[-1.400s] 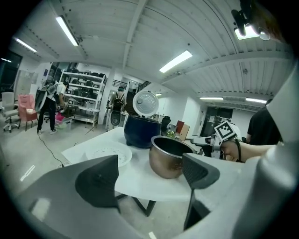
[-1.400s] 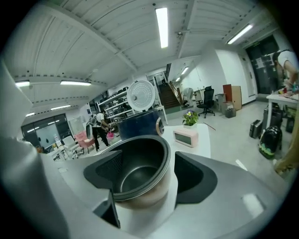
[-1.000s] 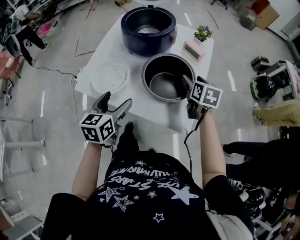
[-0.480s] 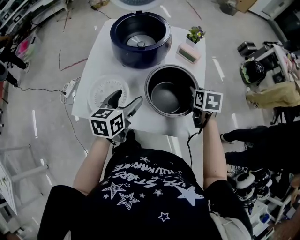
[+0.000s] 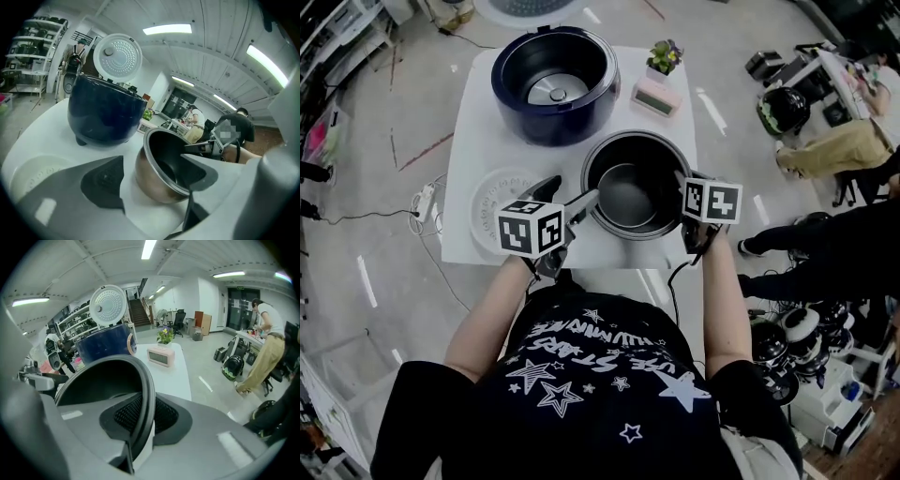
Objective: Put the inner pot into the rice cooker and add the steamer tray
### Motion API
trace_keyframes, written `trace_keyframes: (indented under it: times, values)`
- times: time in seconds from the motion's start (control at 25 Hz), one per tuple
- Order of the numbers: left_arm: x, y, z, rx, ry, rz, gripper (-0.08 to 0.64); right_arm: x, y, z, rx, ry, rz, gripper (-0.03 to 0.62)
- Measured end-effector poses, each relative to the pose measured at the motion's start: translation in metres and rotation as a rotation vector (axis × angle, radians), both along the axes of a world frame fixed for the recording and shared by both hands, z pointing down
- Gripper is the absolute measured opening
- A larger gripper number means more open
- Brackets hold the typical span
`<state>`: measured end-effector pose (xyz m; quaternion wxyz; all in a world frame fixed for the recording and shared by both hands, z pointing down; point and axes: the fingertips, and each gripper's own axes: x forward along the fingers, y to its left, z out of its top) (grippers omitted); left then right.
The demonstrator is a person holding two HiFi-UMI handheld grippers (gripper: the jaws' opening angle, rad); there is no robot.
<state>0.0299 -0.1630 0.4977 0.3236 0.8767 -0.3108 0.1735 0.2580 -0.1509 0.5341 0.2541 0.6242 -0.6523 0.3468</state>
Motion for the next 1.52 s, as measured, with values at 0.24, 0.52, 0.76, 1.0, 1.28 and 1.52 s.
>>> trace_keyframes:
  times: [0.24, 0.52, 0.76, 1.0, 1.28, 1.52]
  values:
    - [0.019, 0.002, 0.011, -0.071, -0.011, 0.075, 0.368, -0.005, 0.011, -0.015, 0.035, 0.054, 0.037, 0.080]
    - [0.016, 0.014, 0.037, -0.158, -0.094, 0.173, 0.159, -0.019, 0.022, -0.029, 0.082, 0.136, 0.061, 0.081]
    - [0.012, 0.009, 0.042, -0.219, -0.093, 0.171, 0.121, -0.026, 0.026, -0.039, 0.101, 0.183, 0.088, 0.083]
    - [0.005, 0.015, 0.041, -0.253, -0.121, 0.120, 0.100, -0.032, 0.026, -0.042, 0.145, 0.179, 0.029, 0.083]
    - [0.009, 0.014, 0.016, -0.190, -0.150, 0.033, 0.089, -0.026, 0.019, -0.061, 0.223, 0.118, -0.049, 0.084]
    - [-0.005, 0.009, -0.027, -0.121, -0.118, -0.067, 0.084, -0.038, 0.004, -0.105, 0.330, 0.082, -0.137, 0.086]
